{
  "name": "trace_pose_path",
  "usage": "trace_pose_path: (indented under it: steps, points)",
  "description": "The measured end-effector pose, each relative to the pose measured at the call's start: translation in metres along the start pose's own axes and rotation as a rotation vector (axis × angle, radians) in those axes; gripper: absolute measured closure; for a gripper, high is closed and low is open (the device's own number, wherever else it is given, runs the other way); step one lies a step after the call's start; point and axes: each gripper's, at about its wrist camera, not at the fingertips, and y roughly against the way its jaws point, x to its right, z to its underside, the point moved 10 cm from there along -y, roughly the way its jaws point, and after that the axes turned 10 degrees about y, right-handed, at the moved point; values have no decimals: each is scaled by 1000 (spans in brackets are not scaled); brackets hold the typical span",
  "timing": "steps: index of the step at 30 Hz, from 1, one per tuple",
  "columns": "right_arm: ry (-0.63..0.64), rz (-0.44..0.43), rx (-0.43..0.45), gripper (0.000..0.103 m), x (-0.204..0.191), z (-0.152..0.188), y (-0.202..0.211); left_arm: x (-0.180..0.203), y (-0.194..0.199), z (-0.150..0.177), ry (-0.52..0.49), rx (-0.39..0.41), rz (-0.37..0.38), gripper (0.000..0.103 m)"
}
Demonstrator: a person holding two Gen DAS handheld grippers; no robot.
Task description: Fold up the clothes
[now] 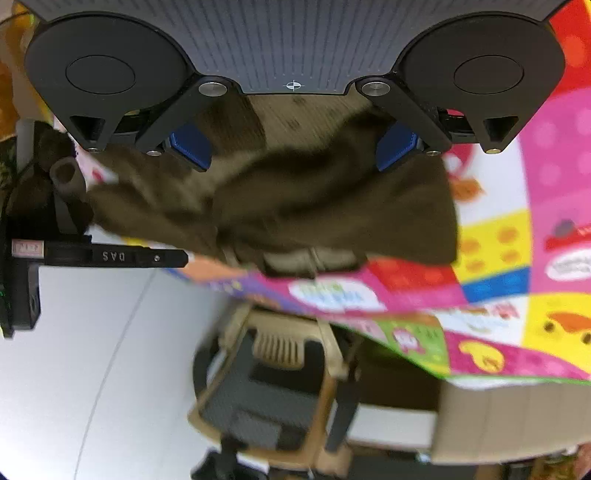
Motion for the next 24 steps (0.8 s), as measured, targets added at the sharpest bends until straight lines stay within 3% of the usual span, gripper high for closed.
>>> trace_pose_path:
  steps: [2,3,8,10,12,16,18,19,21,24]
  points:
    - [-26,-32,10,73,-3,0,0,2,-4,5,-23,-17,-13,4]
    - [-36,-49,19,70,-6,-1,-1,2,-4,5,-26,-19,-17,4]
    - [-9,-164,46,70,-44,-11,-11,5,2,-8,-27,18,7,4]
    - [-60,-196,-32,70,-47,-3,-32,10,3,-25,-32,70,32,3]
    - [-125,-168,-124,74,-34,16,-55,5,-4,-41,-9,103,45,2]
    - [-178,-175,-49,72,-15,16,-25,-31,-46,-37,126,-22,-8,2]
    - [-113,-60,46,61,13,9,12,-37,-51,-33,130,-28,-24,2]
    - [-91,51,85,55,39,8,32,-38,-50,-33,134,-31,-29,2]
    - [-90,278,132,54,96,12,68,-37,-41,-36,160,-16,-16,2]
    - [-216,633,133,54,192,40,119,-35,-21,-39,179,18,-2,2]
